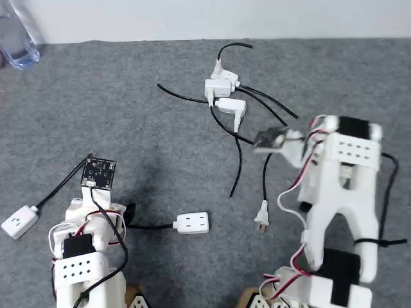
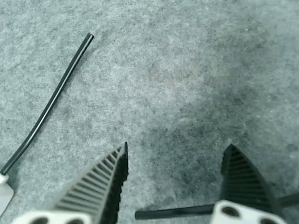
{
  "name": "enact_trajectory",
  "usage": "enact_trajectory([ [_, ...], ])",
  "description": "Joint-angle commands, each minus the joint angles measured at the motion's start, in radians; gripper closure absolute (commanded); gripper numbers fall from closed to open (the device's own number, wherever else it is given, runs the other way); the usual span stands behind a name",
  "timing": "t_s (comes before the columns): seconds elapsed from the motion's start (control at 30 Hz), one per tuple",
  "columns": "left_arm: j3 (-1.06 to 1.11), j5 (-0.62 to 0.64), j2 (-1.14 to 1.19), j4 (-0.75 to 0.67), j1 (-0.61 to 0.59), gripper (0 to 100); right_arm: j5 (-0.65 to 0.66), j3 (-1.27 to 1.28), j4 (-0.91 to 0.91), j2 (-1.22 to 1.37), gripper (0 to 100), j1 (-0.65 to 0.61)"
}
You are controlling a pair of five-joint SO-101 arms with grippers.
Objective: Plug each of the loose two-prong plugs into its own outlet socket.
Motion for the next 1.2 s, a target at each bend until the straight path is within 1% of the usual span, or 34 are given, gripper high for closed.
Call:
enact_trajectory([
  [0.0, -0.004, 0.005, -0.011, -0.028, 0.009, 69, 0.035, 0.06, -0.058, -0.053, 27.7, -0.058],
  [0.07, -0.004, 0.005, -0.011, -0.028, 0.009, 69, 0.035, 0.098, -0.116, -0.045, 36.0, -0.061],
  [0.2, -0.004, 0.005, -0.011, -0.028, 0.009, 69, 0.038, 0.181, -0.203, -0.008, 57.3, -0.065],
  [0.27, -0.004, 0.005, -0.011, -0.028, 0.009, 69, 0.044, 0.212, -0.232, 0.013, 62.0, -0.088],
  [0.37, -0.004, 0.005, -0.011, -0.028, 0.009, 69, 0.101, 0.242, -0.243, 0.045, 58.9, -0.116],
  [0.43, -0.004, 0.005, -0.011, -0.028, 0.009, 69, 0.106, 0.247, -0.246, 0.064, 56.4, -0.13],
  [0.5, -0.004, 0.005, -0.011, -0.028, 0.009, 69, 0.109, 0.249, -0.246, 0.076, 57.7, -0.127],
  [0.57, -0.004, 0.005, -0.011, -0.028, 0.009, 69, 0.11, 0.25, -0.252, 0.088, 61.2, -0.122],
  [0.7, -0.004, 0.005, -0.011, -0.028, 0.009, 69, 0.112, 0.308, -0.331, 0.16, 67.5, -0.134],
  [0.83, -0.004, 0.005, -0.011, -0.028, 0.009, 69, 0.11, 0.324, -0.389, 0.251, 68.1, -0.151],
  [1.03, -0.002, 0.005, -0.011, -0.028, 0.009, 69, 0.11, 0.304, -0.36, 0.268, 68.2, -0.156],
  [1.17, -0.002, 0.005, -0.011, -0.031, 0.009, 69, 0.109, 0.302, -0.326, 0.271, 68.2, -0.22],
])
